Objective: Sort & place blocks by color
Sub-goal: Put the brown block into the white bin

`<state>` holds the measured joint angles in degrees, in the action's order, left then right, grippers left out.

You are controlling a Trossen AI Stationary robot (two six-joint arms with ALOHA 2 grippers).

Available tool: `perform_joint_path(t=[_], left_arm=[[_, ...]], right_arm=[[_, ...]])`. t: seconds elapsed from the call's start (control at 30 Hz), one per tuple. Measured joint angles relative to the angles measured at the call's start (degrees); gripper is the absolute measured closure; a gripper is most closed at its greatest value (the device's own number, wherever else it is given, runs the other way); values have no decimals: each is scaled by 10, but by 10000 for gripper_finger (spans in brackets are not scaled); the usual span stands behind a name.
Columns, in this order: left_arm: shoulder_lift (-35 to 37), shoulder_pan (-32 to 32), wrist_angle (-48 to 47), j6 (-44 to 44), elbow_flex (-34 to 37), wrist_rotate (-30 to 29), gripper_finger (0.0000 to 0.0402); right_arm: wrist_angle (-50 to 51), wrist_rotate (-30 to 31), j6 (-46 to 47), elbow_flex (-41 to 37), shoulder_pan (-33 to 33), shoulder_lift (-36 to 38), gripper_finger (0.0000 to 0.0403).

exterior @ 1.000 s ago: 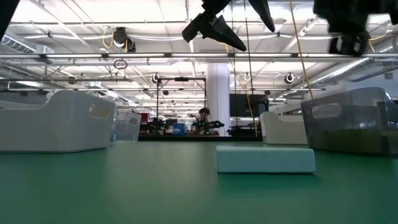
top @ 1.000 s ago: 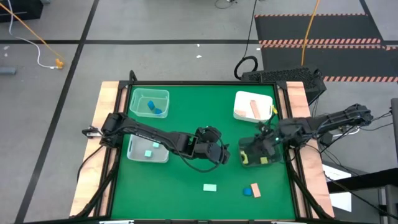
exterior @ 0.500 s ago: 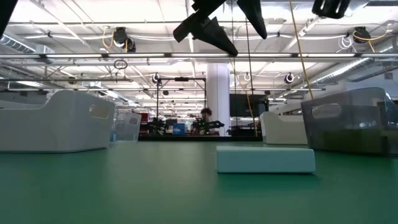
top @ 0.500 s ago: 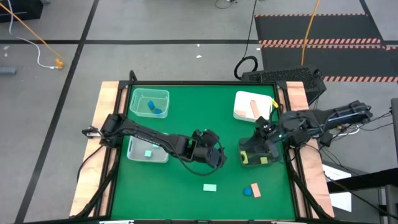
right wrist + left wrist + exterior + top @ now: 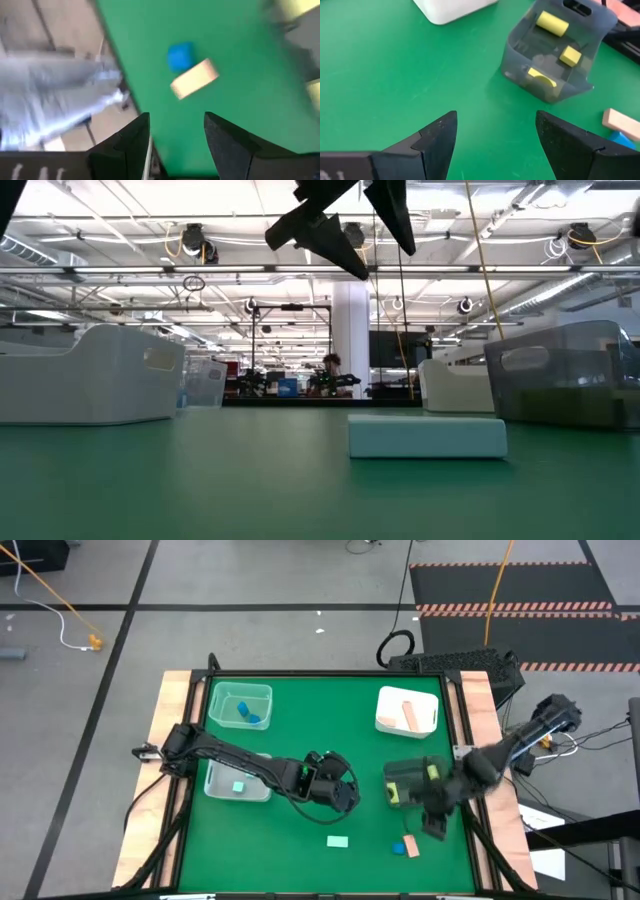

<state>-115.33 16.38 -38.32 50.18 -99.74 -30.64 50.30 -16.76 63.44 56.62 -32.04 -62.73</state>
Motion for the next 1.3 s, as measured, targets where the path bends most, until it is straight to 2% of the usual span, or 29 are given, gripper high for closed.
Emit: perform_joint_path(t=[0.1,0.23,0.3,0.5,0.63,0.8,0.97,1.13,1.3], left_arm=[[0,0,-6,0,0,7,131],[0,0,-23,-7,0,8,131],[0,0,-34,-7,0,8,131],[0,3,-62,10,0,8,131],[0,3,-70,9,0,8,131],[0,3,-70,10,0,8,131],[0,6,-71,10,0,9,131],[0,11,-71,16,0,22,131],[0,18,-71,17,0,22,131]], right_arm=[[-36,14,-20,0,-56,-18,222],[-63,90,-69,0,-128,-47,222],[-64,117,-22,0,-152,-64,222],[-85,127,260,0,-191,-129,222],[-135,165,378,0,-213,-173,228],[-169,171,440,0,-221,-226,235],[-143,181,484,0,-221,-261,236],[-142,230,512,0,-220,-267,236],[-104,246,551,0,-220,-267,236]])
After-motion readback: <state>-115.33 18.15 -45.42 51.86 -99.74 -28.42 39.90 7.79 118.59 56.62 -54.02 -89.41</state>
